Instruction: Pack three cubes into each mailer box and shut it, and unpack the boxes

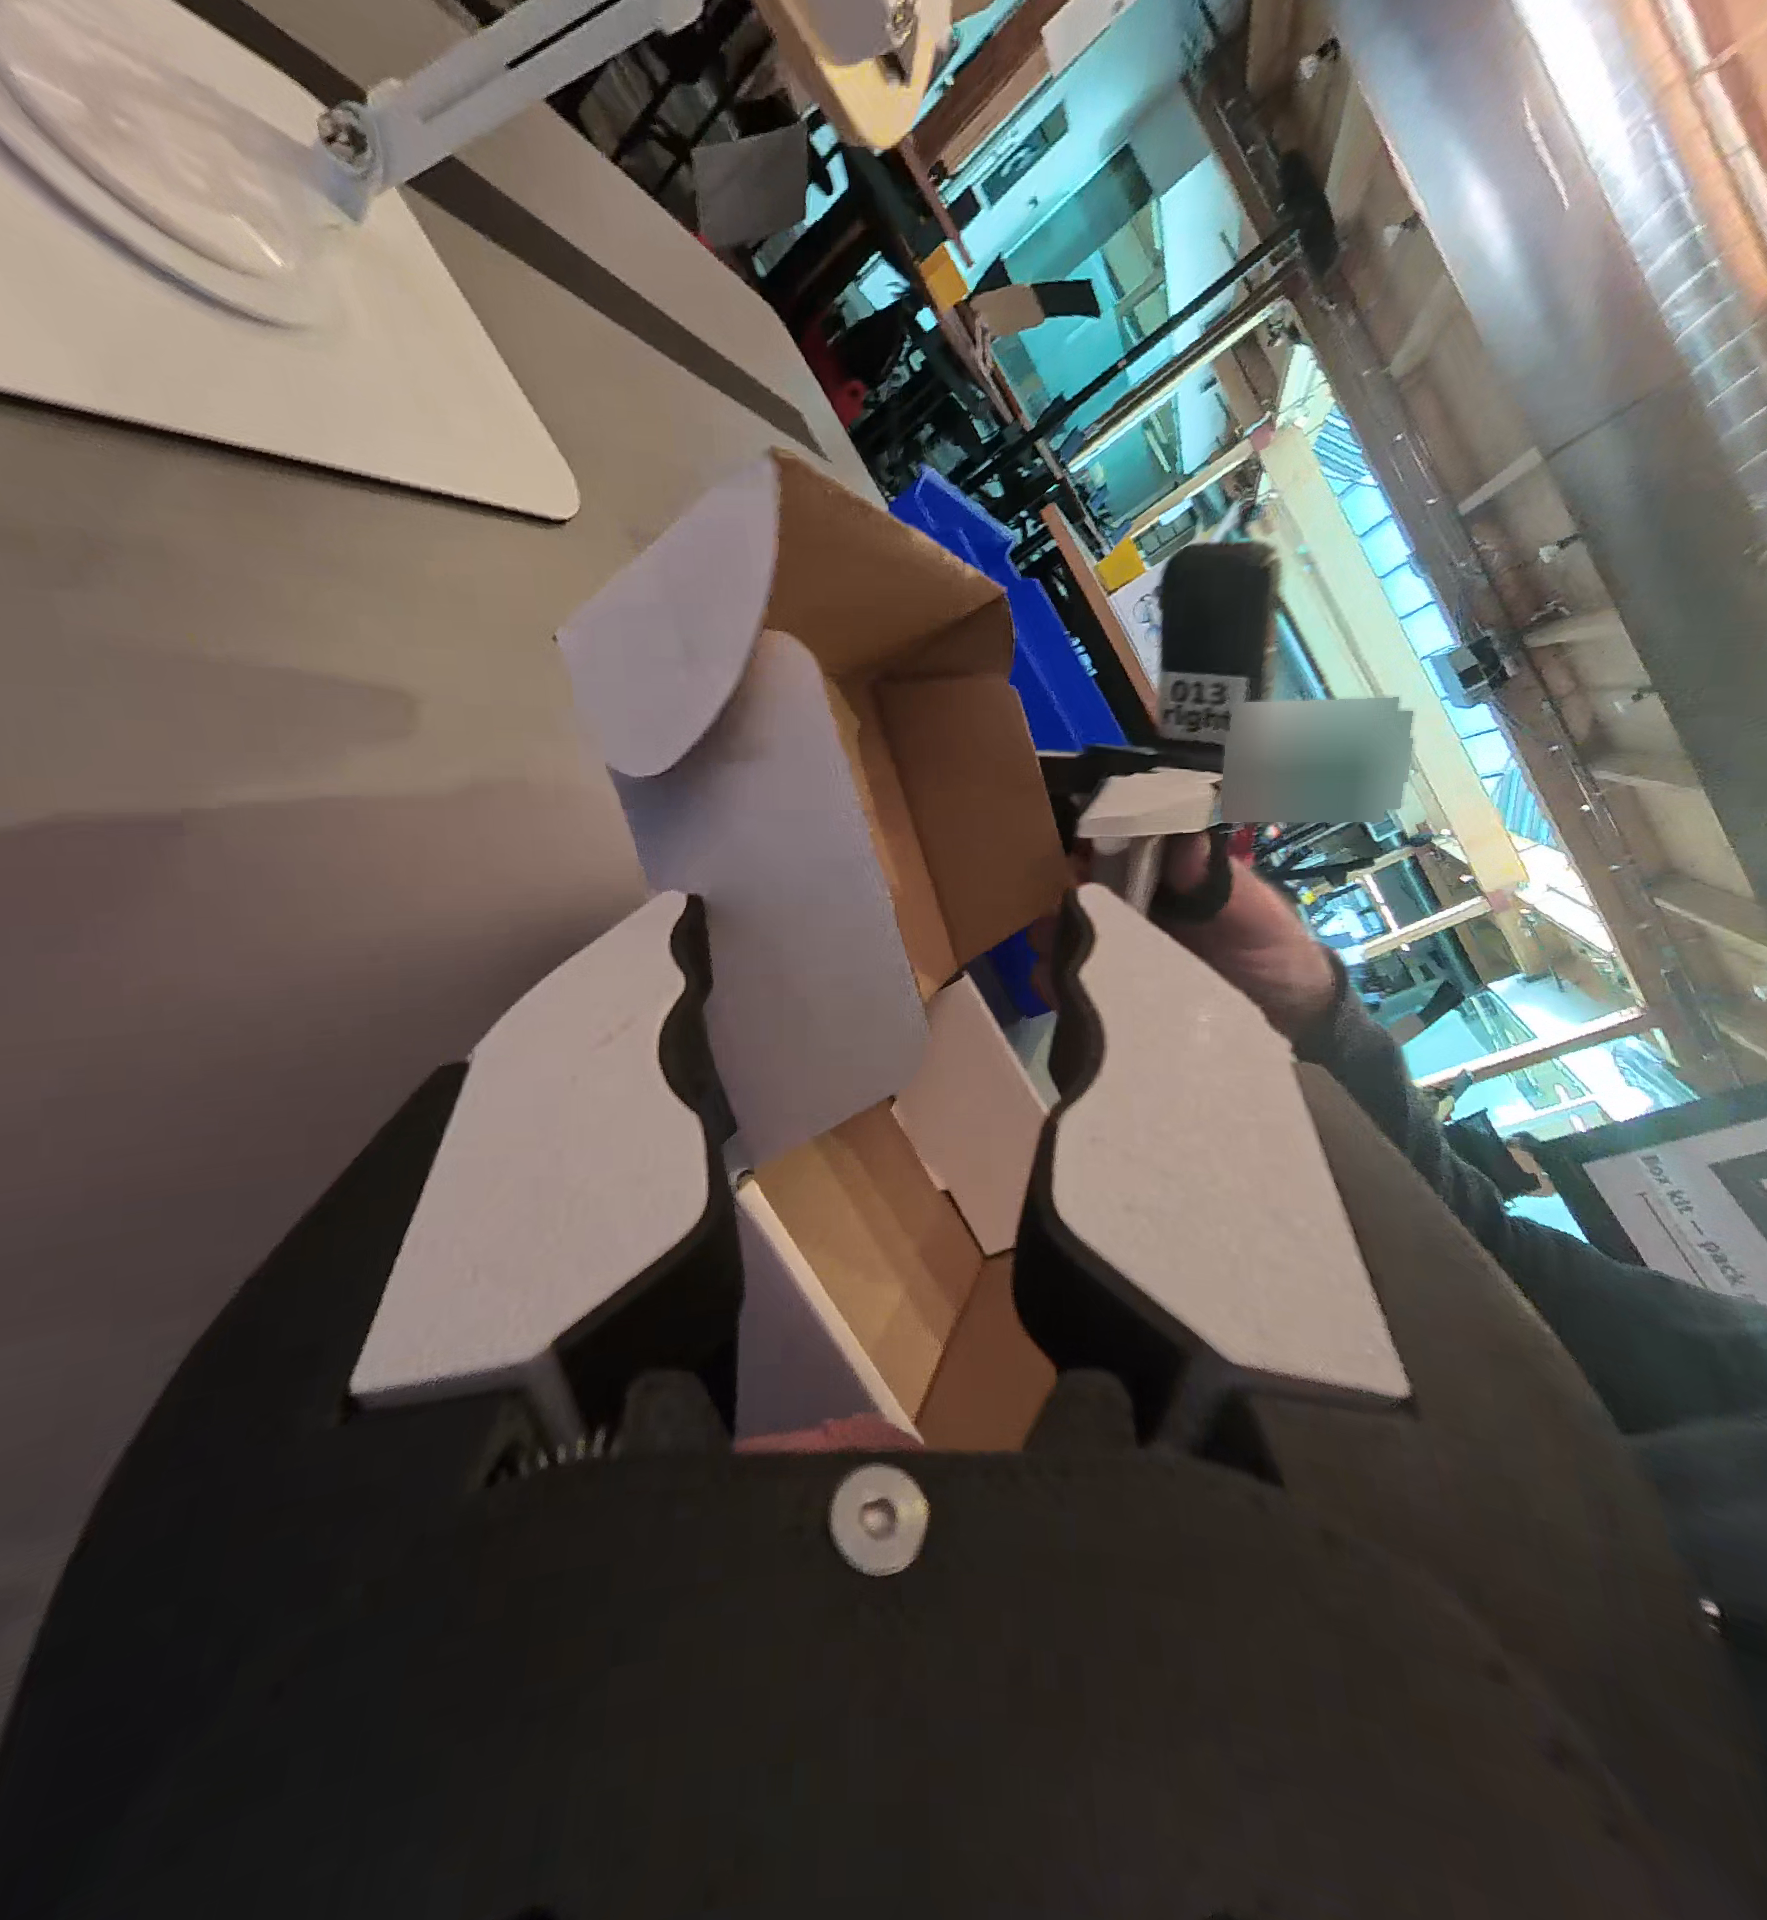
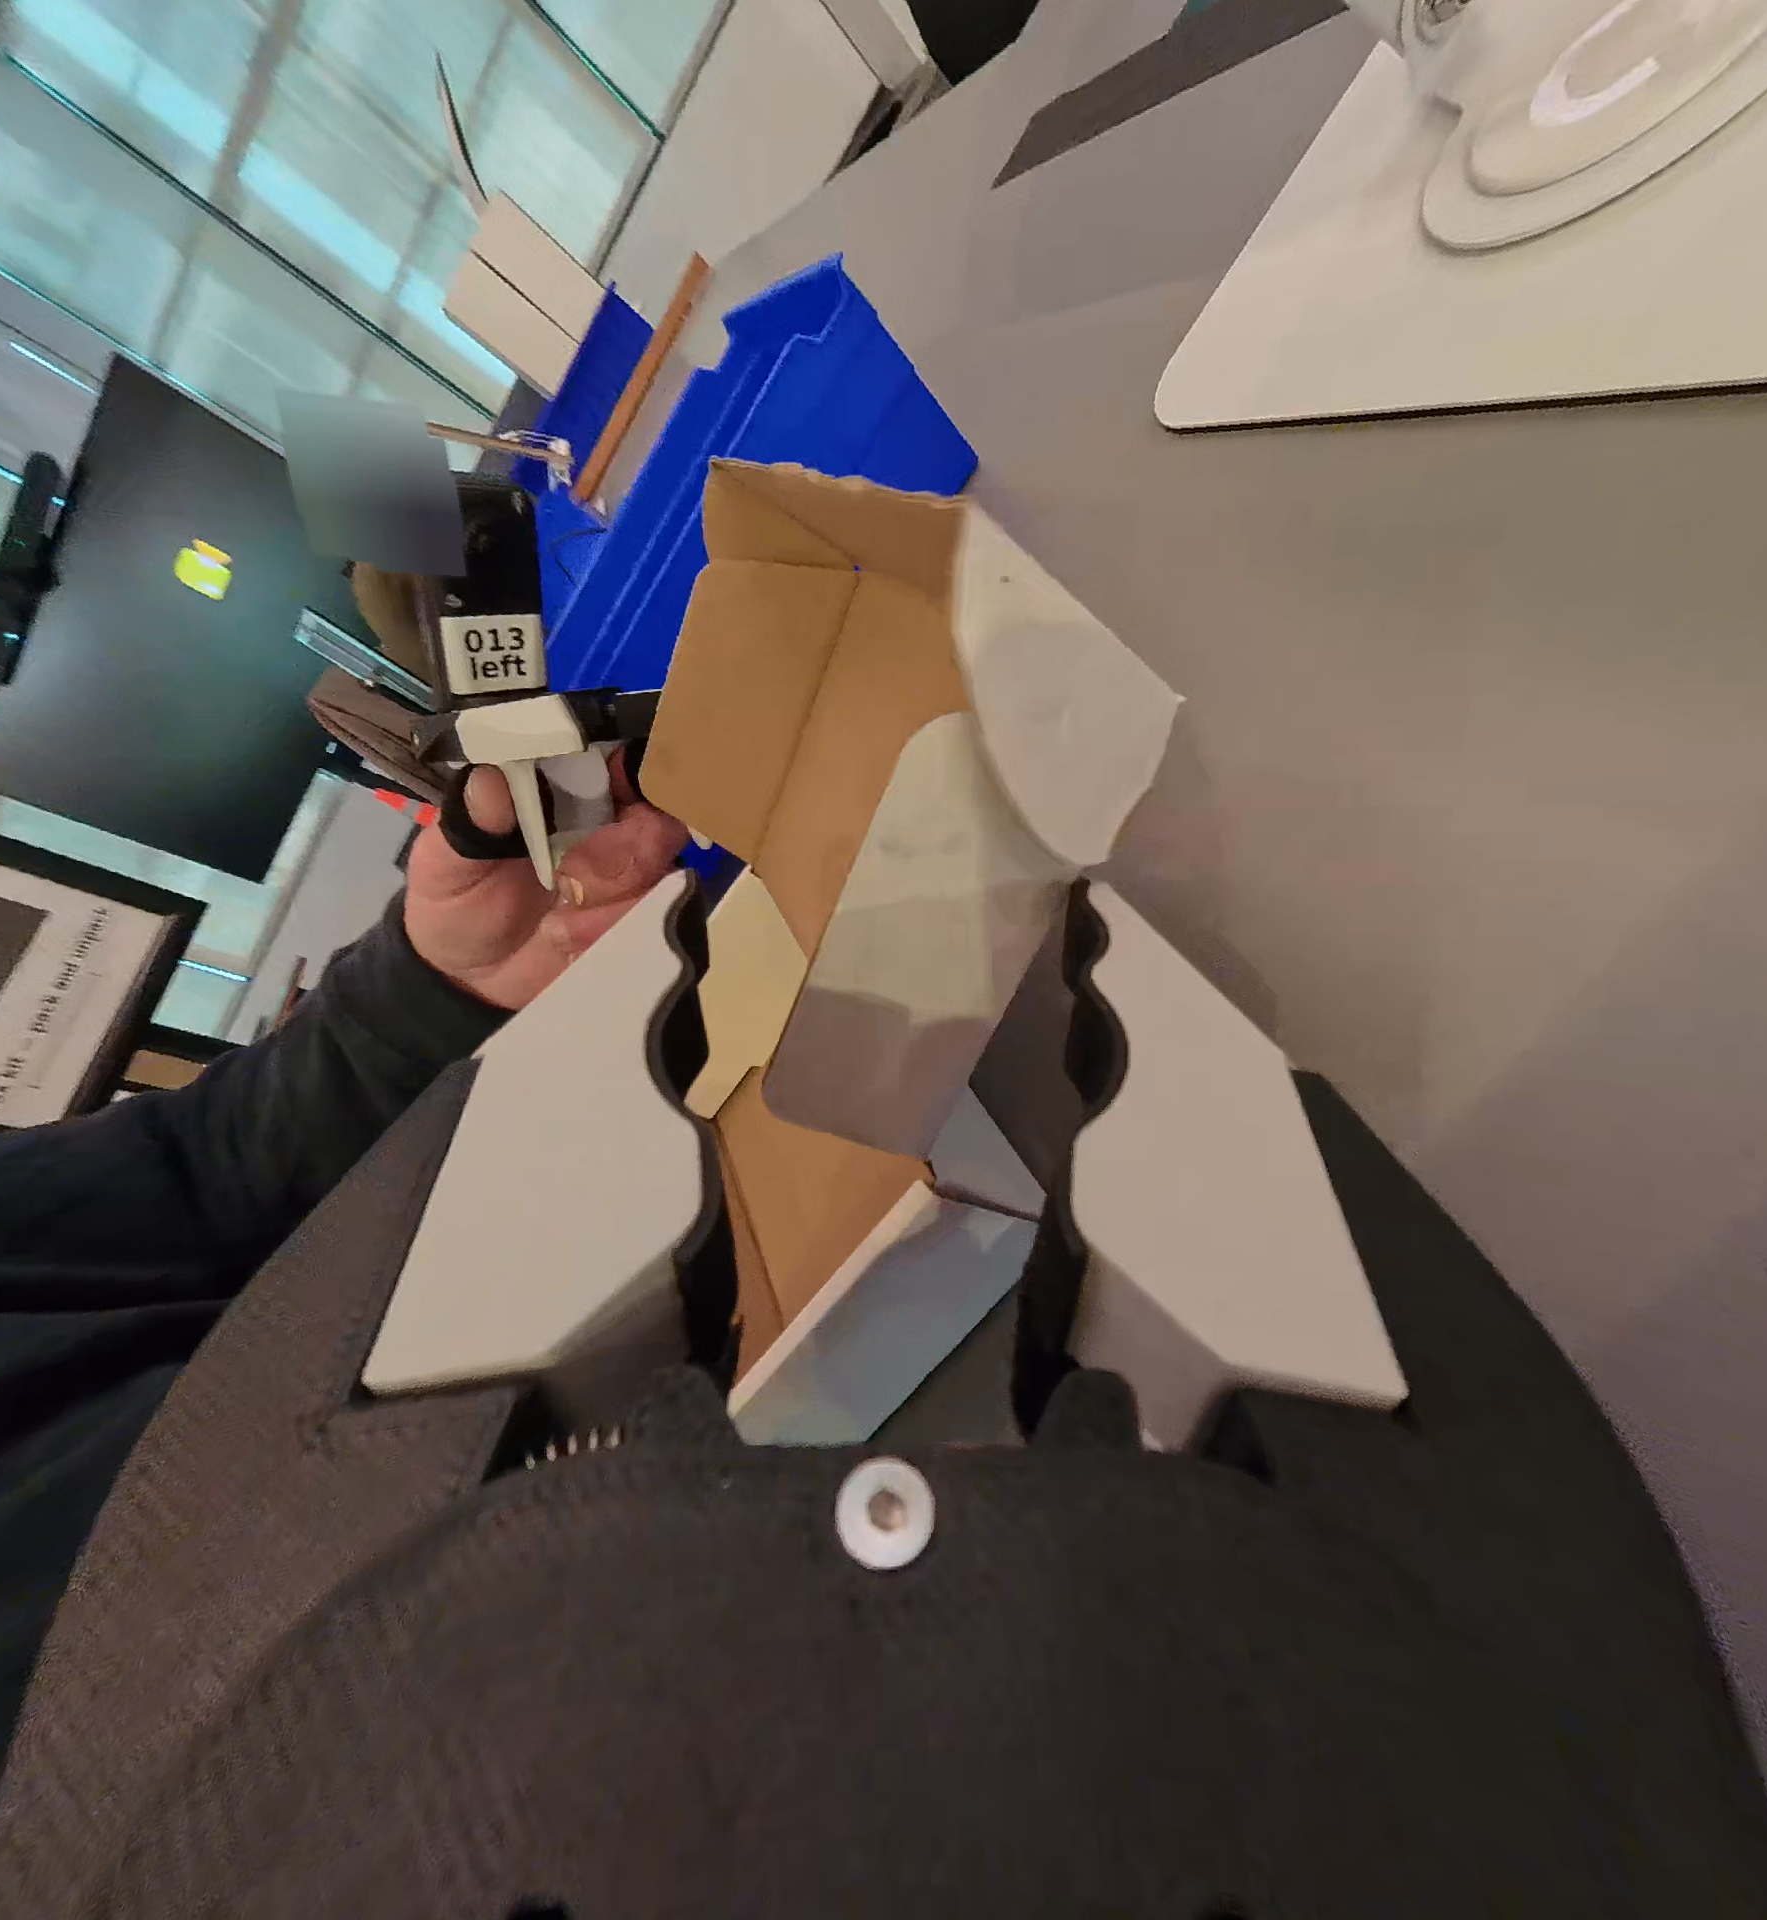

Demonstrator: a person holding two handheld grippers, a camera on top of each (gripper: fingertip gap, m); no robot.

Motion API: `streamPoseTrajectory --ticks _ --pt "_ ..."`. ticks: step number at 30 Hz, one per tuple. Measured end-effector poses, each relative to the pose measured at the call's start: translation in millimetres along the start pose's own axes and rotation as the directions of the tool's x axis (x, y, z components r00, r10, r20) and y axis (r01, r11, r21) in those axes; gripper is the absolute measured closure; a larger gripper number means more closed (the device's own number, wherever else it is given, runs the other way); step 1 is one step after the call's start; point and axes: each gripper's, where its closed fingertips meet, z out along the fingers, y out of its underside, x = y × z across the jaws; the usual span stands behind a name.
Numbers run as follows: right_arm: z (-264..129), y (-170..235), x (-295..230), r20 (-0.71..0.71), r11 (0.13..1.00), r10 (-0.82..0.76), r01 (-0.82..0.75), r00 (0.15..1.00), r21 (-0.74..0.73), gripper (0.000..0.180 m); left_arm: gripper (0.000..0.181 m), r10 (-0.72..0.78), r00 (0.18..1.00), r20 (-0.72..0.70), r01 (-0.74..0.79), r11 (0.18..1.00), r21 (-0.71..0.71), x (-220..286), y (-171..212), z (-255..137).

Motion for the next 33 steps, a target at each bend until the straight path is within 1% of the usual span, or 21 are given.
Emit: streamPoseTrajectory --ticks 2,3,5,8,12,14,16,18,24,28,33 --pt "0.2 0.9 -4.3 0.062 1.000 0.000 -0.001 0.998 0.005 0.130 0.124 -0.002 1.000 -0.020 0.002 1.000 0.001 2.2 -2.0 0.0" --pt "0.4 1.3 -5.7 0.089 1.000 0.008 -0.009 0.996 0.010 0.130 0.131 0.007 1.000 -0.024 -0.007 1.000 0.000 2.7 -2.3 -0.7" --pt "0.0 1.0 -6.6 0.112 1.000 0.002 -0.004 0.994 0.018 0.130 0.138 0.025 0.999 -0.021 -0.025 1.000 -0.007 2.3 -1.1 -1.9" --pt "0.1 2.7 -7.4 0.074 0.996 -0.090 0.090 0.993 -0.003 0.130 0.145 0.063 0.998 -0.023 -0.064 0.998 -0.016 4.9 0.6 -4.0" --pt "-0.5 3.2 -12.4 -0.005 0.965 -0.263 0.262 0.965 -0.026 0.131 0.145 0.247 0.968 0.041 -0.245 0.968 -0.044 11.4 5.0 -6.1" --pt "-1.3 5.3 -16.1 -0.047 0.937 -0.350 0.349 0.936 -0.038 0.131 0.145 0.350 0.933 0.082 -0.347 0.936 -0.054 16.8 7.7 -8.1" --pt "-2.0 9.4 -18.7 -0.080 0.909 -0.417 0.413 0.906 -0.058 0.131 0.146 0.459 0.877 0.141 -0.451 0.889 -0.083 19.6 11.6 -9.8" --pt "-3.9 13.4 -21.9 -0.105 0.885 -0.465 0.460 0.879 -0.069 0.132 0.147 0.526 0.832 0.180 -0.518 0.851 -0.090 23.8 15.4 -11.2" --pt "-12.1 29.2 -33.6 -0.156 0.802 -0.597 0.588 0.787 -0.101 0.132 0.147 0.641 0.733 0.228 -0.630 0.766 -0.127 32.3 38.4 -17.6" --pt "-18.1 41.2 -40.0 -0.189 0.709 -0.705 0.685 0.683 -0.169 0.133 0.149 0.723 0.646 0.247 -0.702 0.689 -0.179 36.9 50.1 -22.3" --pt "-23.3 61.6 -42.9 -0.207 0.643 -0.766 0.726 0.609 -0.244 0.136 0.151 0.776 0.579 0.250 -0.744 0.628 -0.227 41.3 67.7 -29.7"
